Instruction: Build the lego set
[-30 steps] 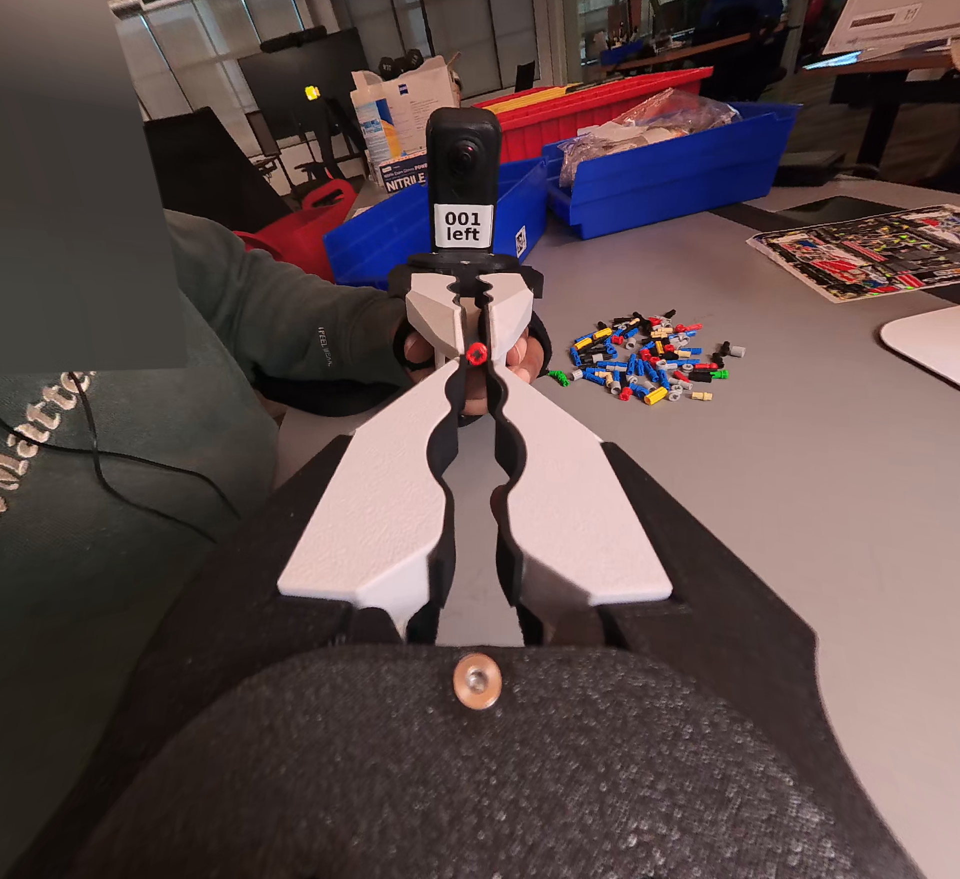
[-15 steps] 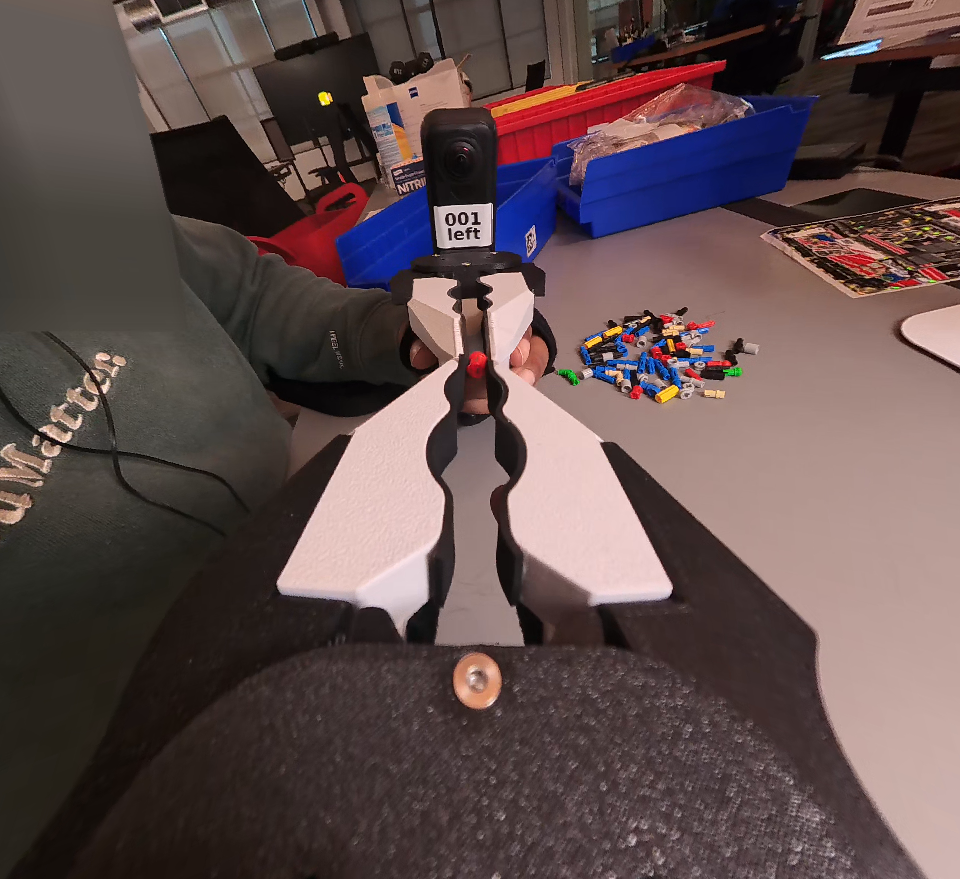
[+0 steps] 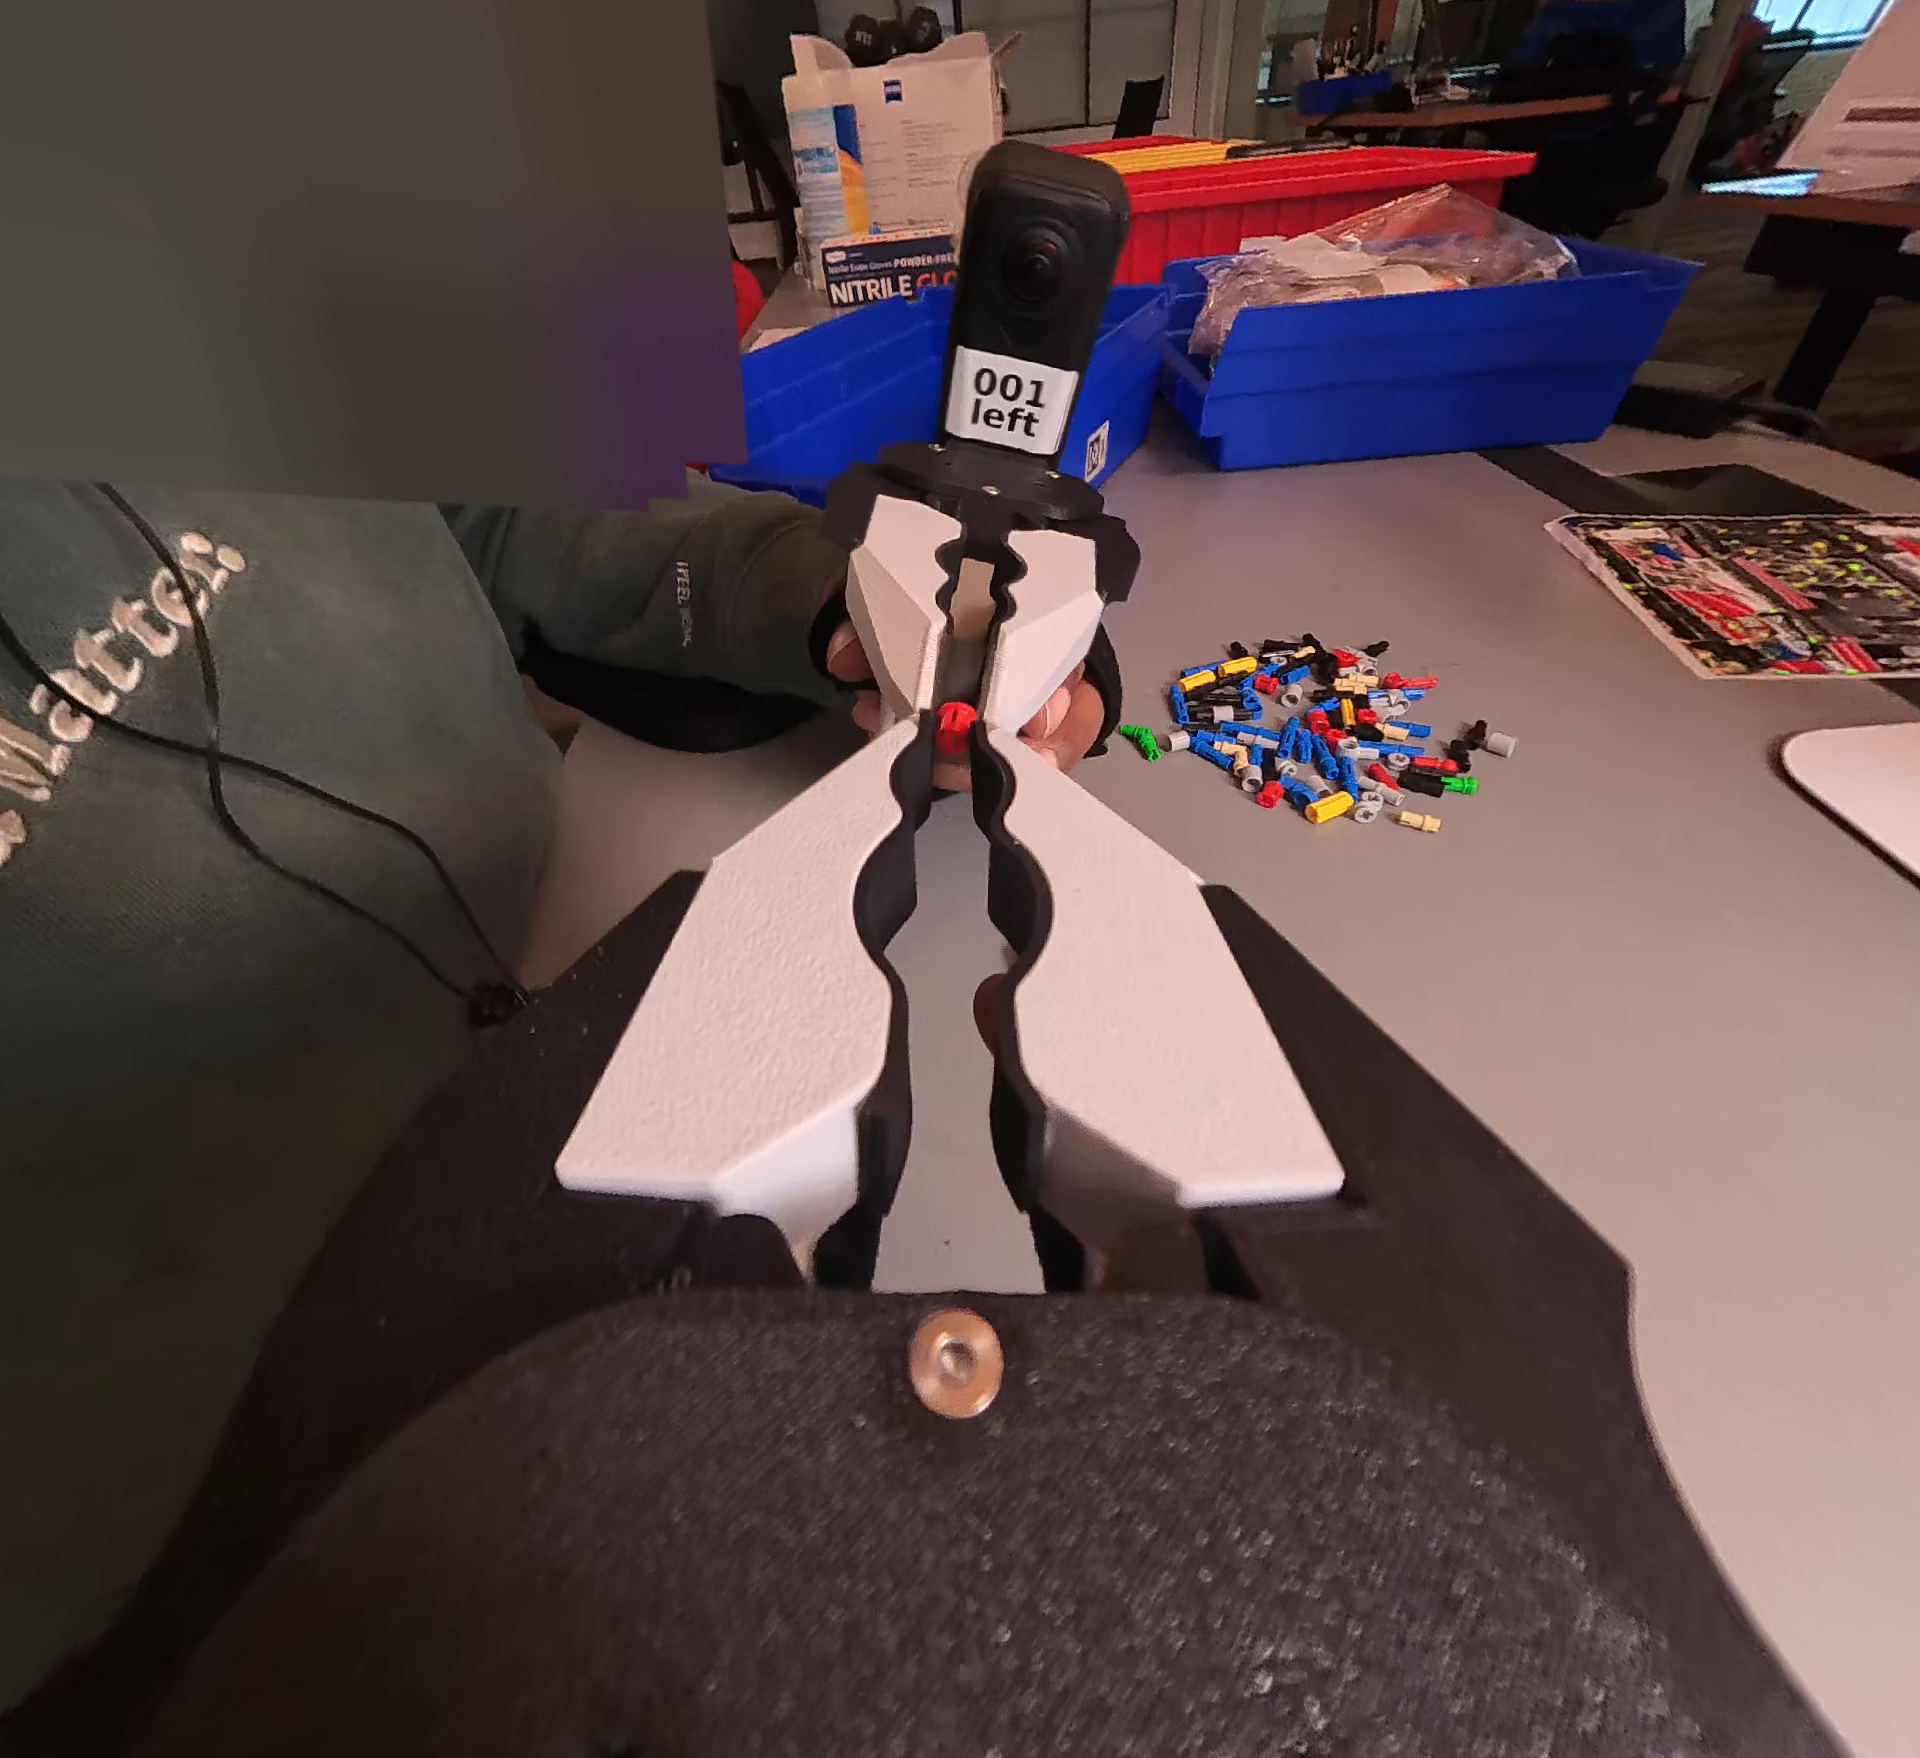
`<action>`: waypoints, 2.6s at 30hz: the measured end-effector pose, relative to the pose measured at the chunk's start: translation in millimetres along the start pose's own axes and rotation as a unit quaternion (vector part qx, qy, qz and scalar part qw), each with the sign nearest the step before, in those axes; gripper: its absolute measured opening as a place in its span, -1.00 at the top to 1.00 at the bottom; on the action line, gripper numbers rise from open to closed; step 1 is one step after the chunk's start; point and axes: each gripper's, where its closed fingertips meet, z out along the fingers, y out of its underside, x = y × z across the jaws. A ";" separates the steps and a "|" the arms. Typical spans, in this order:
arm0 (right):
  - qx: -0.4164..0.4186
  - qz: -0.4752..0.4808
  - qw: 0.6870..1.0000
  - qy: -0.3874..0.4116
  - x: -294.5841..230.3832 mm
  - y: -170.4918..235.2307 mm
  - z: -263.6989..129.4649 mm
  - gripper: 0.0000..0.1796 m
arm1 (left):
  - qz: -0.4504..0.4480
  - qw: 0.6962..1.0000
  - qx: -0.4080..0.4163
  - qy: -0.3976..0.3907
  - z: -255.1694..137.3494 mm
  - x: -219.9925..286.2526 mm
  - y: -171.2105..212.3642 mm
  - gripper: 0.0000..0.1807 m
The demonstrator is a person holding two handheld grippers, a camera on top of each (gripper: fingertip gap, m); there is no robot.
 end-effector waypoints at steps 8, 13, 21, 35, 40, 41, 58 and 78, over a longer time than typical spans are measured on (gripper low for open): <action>-0.019 -0.043 0.999 -0.004 -6.7 3.3 -0.9 0.95 | -0.005 1.000 -0.009 0.019 2.5 5.8 3.9 0.94; -0.032 -0.054 0.998 -0.003 -7.5 5.7 -1.8 0.95 | -0.006 1.000 -0.008 0.021 2.2 6.5 3.3 0.93; -0.059 -0.082 0.995 0.008 -7.6 11.0 -2.9 0.96 | -0.015 0.999 -0.023 0.018 3.7 4.8 8.4 0.94; -0.009 -0.098 0.994 0.048 7.8 -4.4 -19.5 0.80 | -0.049 0.995 0.080 0.025 -13.0 3.0 -26.7 0.95; 0.006 -0.084 0.995 0.059 12.0 -5.2 -12.6 0.86 | -0.047 0.995 0.082 0.022 -12.9 2.0 -26.1 0.94; 0.011 -0.080 0.995 0.056 10.5 -6.0 -10.2 0.87 | -0.047 0.995 0.081 0.021 -12.3 1.5 -25.1 0.94; 0.042 -0.052 0.997 0.043 1.3 -15.9 1.7 0.96 | -0.044 0.996 0.075 0.027 -6.0 2.9 -20.0 0.95; 0.003 -0.076 0.997 0.030 -0.6 -3.4 0.1 0.95 | -0.048 0.999 0.008 0.019 -0.2 2.2 -2.4 0.94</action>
